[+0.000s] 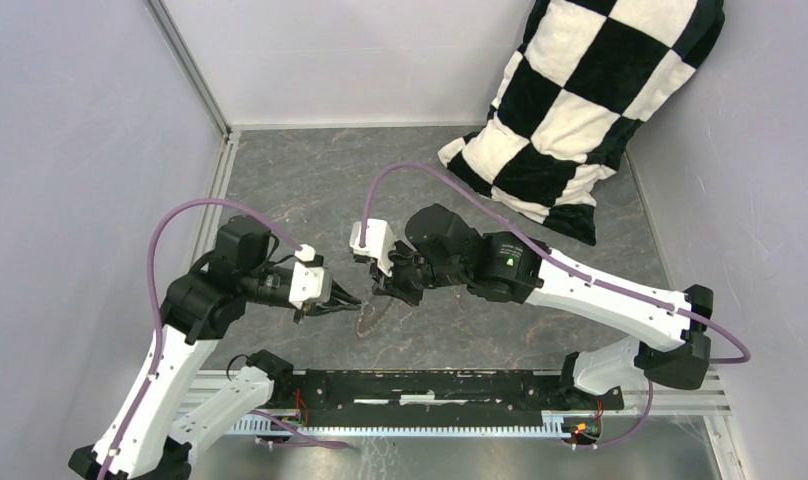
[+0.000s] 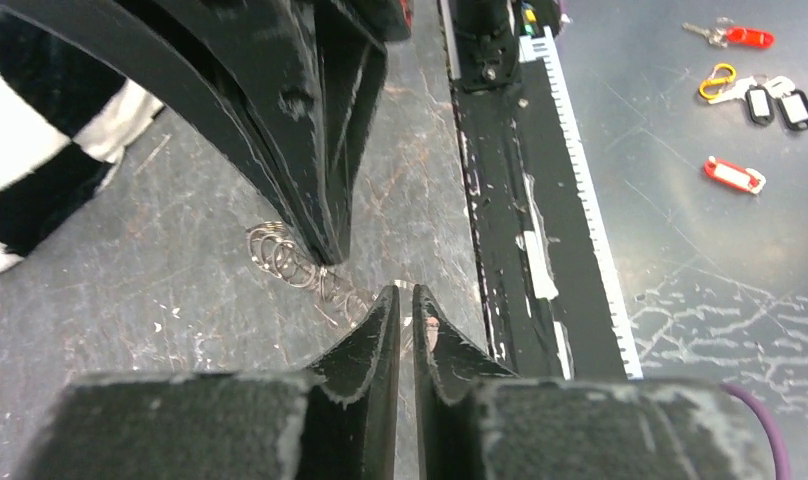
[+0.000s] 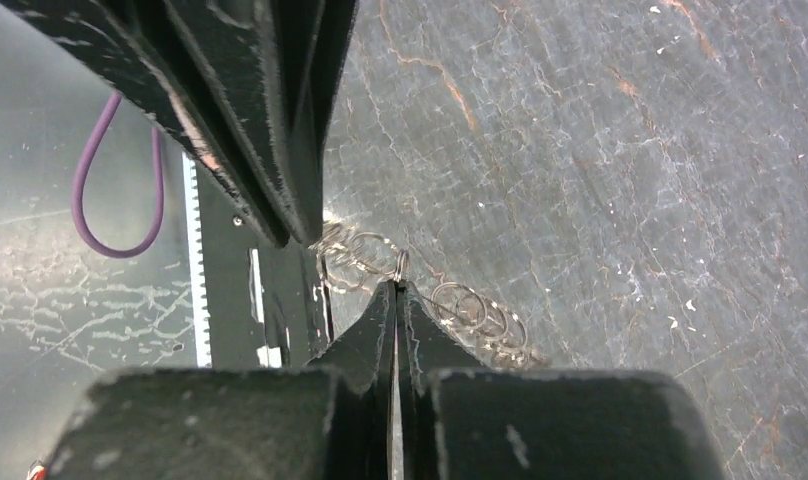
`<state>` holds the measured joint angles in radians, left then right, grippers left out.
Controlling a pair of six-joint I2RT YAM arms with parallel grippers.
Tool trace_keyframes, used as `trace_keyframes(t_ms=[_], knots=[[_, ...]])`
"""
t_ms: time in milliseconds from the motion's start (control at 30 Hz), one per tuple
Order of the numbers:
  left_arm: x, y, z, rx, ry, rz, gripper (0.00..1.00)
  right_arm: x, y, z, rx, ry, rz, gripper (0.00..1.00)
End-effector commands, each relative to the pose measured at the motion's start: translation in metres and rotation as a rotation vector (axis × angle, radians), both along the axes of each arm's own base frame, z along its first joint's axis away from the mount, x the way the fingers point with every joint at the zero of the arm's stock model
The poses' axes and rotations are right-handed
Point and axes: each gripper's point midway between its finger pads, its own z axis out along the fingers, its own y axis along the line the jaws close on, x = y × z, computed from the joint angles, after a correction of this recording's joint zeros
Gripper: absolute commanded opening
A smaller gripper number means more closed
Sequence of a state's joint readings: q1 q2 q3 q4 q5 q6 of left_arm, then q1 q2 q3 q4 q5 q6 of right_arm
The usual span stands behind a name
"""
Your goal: Put the keys on the keyring
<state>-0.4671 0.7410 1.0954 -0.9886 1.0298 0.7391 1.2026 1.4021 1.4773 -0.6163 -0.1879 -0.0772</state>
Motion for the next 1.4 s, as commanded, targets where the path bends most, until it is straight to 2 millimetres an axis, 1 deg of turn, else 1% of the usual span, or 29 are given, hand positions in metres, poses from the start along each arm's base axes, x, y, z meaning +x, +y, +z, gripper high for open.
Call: trace_keyframes(t_ms=[0,33,67,133,200,300,400,567,633,667,733,833,933,1000,1067,1100,1233,1367], knots=[[-0.008,0.007,-0.010,0.064,-0.053,-0.076,0.18,-0.002,0.001,0.033,0.058,-0.034,0.026,0.01],[-0.005,0.006,-0.010,0.065,-0.065,-0.070,0.20,-0.003,0.001,0.032,0.055,-0.030,0.031,0.01],[0.000,0.005,-0.010,0.061,-0.087,-0.055,0.25,-0.005,0.002,0.034,0.058,-0.027,0.039,0.01],[0.014,0.003,-0.005,0.031,-0.124,0.009,0.29,-0.007,0.003,0.035,0.060,-0.021,0.052,0.01],[0.021,0.001,0.002,-0.012,-0.161,0.063,0.32,-0.008,0.003,0.034,0.051,-0.017,0.060,0.01],[0.020,-0.001,0.010,-0.079,-0.170,0.086,0.36,-0.010,0.005,0.033,0.047,-0.008,0.072,0.01],[0.011,-0.005,0.009,-0.102,-0.127,0.046,0.36,-0.014,0.009,0.035,0.055,0.004,0.095,0.01],[0.008,-0.007,0.009,-0.102,-0.095,0.018,0.32,-0.015,0.014,0.036,0.046,0.004,0.112,0.01],[0.003,-0.007,0.004,-0.087,-0.080,-0.012,0.31,-0.016,0.015,0.038,0.048,0.003,0.117,0.01],[0.001,-0.006,-0.002,-0.067,-0.062,-0.020,0.31,-0.016,0.015,0.039,0.049,0.001,0.119,0.01],[0.000,-0.003,-0.007,-0.036,-0.054,-0.028,0.29,-0.016,0.016,0.039,0.046,0.001,0.123,0.01],[0.000,-0.001,-0.014,0.002,-0.046,-0.035,0.27,-0.018,0.017,0.039,0.047,0.002,0.132,0.01],[0.003,0.000,-0.016,0.015,-0.054,-0.025,0.25,-0.019,0.019,0.041,0.050,0.004,0.143,0.01],[0.005,-0.001,-0.015,0.012,-0.057,-0.022,0.27,-0.021,0.020,0.042,0.051,0.006,0.152,0.01],[0.006,-0.001,-0.015,0.013,-0.060,-0.015,0.35,-0.021,0.021,0.042,0.050,0.006,0.158,0.01],[0.008,0.000,-0.015,0.015,-0.066,-0.003,0.36,-0.023,0.021,0.043,0.049,0.006,0.162,0.01],[0.017,0.002,-0.009,-0.003,-0.100,0.066,0.37,-0.023,0.020,0.042,0.048,0.006,0.163,0.01],[0.021,0.001,0.001,-0.043,-0.133,0.100,0.37,-0.024,0.021,0.042,0.052,0.008,0.172,0.01]])
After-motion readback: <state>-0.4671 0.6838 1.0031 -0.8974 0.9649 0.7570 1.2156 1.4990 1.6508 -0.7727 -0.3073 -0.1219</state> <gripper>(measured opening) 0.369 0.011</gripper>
